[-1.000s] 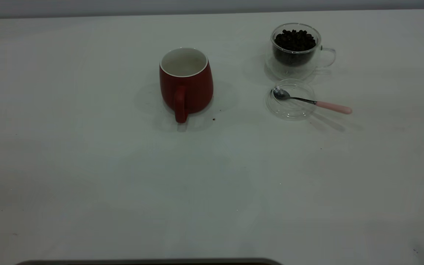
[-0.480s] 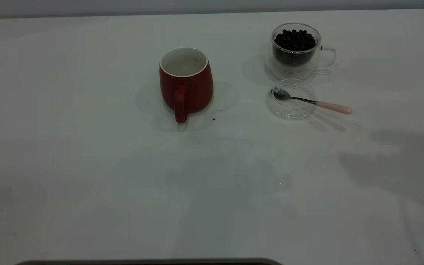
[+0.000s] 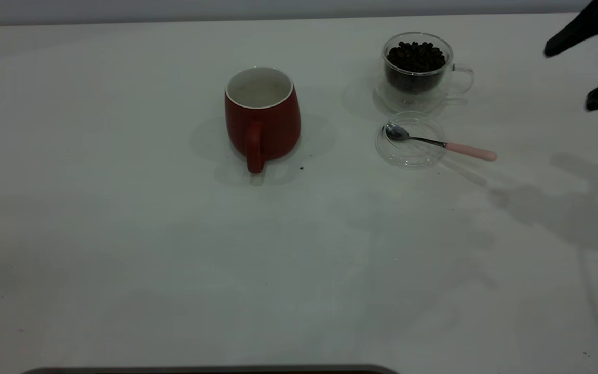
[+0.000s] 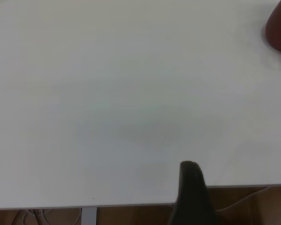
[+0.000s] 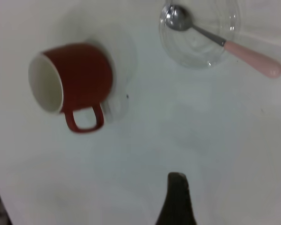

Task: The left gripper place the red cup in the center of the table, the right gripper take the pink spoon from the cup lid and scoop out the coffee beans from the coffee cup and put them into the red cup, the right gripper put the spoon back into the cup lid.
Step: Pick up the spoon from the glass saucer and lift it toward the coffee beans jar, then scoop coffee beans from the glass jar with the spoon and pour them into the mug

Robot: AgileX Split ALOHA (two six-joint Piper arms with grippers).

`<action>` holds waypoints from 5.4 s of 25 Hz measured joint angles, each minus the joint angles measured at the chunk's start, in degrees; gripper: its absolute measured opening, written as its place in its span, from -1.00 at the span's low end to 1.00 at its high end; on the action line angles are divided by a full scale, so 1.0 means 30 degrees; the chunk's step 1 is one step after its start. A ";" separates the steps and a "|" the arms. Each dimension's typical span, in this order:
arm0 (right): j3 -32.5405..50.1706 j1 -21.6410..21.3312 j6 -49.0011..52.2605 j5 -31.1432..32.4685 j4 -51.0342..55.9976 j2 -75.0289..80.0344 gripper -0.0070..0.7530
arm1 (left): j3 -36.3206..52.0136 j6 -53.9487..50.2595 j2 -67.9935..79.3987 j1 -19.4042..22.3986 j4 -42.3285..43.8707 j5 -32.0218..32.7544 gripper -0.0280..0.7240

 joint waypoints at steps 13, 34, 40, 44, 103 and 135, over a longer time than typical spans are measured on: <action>0.1223 -0.0016 -0.8759 -0.0449 1.0230 0.5419 0.78 | 0.0000 0.0023 0.0000 0.0000 0.0000 0.0000 0.63; -0.2190 -0.0016 -1.1164 0.2890 1.0796 1.1169 0.74 | 0.0000 0.0023 0.0000 0.0000 0.0000 0.0000 0.63; -0.3325 0.0237 -1.1281 0.3431 1.0790 1.1894 0.74 | 0.0000 -0.0036 0.0000 0.0000 0.0000 0.0000 0.63; -0.3840 0.0433 -1.1243 0.3556 1.0793 1.2095 0.73 | 0.0000 -0.0036 0.0000 0.0000 0.0000 0.0000 0.63; -0.5264 -0.0772 -1.3254 0.5569 0.8849 1.2088 -0.68 | 0.0000 0.0003 0.0000 0.0000 0.0000 0.0000 0.63; -0.8680 -0.0026 -1.2977 0.0887 0.5915 0.7693 -0.68 | 0.0000 -0.0038 0.0000 0.0000 -0.0013 0.0000 0.63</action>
